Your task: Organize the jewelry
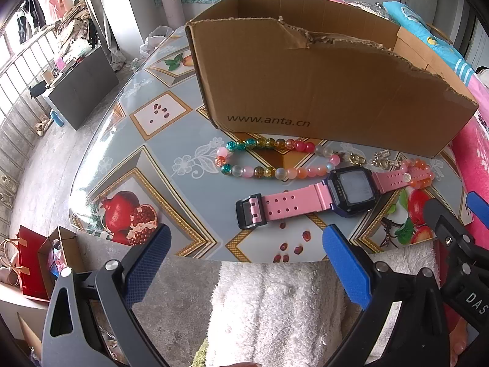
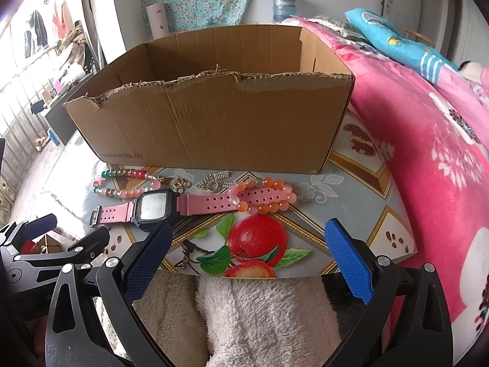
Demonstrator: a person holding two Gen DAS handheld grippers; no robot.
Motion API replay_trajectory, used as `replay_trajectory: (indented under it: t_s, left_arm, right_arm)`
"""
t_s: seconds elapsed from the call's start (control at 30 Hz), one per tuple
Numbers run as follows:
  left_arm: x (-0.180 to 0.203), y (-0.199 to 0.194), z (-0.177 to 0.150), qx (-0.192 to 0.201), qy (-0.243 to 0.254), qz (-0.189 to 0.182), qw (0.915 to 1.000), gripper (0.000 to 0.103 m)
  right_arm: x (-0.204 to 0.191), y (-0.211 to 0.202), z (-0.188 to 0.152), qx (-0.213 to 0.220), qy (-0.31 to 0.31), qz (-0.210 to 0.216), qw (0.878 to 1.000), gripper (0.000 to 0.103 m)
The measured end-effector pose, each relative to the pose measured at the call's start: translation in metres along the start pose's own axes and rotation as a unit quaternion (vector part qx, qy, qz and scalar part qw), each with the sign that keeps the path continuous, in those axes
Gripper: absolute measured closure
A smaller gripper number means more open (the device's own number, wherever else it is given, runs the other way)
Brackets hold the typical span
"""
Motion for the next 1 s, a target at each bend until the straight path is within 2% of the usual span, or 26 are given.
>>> replay_trajectory:
  t_s: [1.0]
  left_arm:
    - [-0.0015, 0.0009, -0.0026, -0.001, 0.0, 0.005, 1.0, 0.006]
  right_arm:
    - [0.0, -0.0015, -0.0012, -0.001, -0.002, -0.002, 1.0, 0.007]
Point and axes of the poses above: each gripper's, at about its wrist camera, not at the fingertips, and y roughly the way its jaws point, x to its right, z to its top, the point moved 5 cm from there along y, roughly the way its jaws point, and after that the axes turned 11 degrees about -x, right-handed, at the moved point
